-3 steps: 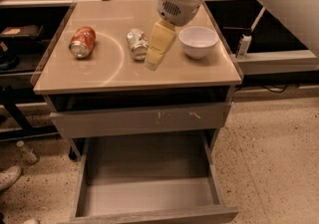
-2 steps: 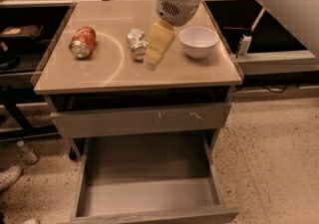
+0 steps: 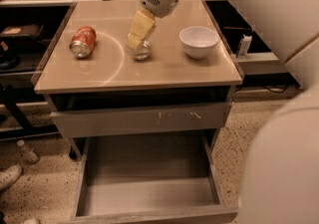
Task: Place 7up can into middle drawer
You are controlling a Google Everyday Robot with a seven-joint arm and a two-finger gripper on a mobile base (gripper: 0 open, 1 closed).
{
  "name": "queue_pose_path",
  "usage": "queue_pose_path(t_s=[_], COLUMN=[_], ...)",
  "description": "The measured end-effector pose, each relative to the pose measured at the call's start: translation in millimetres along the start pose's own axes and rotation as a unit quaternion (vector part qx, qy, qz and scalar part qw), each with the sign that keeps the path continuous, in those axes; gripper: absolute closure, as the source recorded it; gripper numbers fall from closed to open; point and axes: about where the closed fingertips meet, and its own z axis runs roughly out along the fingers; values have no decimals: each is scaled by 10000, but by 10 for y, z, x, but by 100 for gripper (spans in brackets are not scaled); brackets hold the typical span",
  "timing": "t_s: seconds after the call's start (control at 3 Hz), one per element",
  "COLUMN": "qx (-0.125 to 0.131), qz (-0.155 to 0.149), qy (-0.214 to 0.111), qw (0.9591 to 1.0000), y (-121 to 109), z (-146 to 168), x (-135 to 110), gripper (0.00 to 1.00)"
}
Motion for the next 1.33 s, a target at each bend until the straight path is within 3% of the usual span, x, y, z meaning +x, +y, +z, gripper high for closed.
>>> queue_pose_path(t_s=[0.67, 1.33], qx=[-303, -402], qz=[546, 569], qy=[110, -83], qw=[9980, 9975], y=[-358, -372], z=[418, 511], x=[-231, -322], gripper=[0, 0])
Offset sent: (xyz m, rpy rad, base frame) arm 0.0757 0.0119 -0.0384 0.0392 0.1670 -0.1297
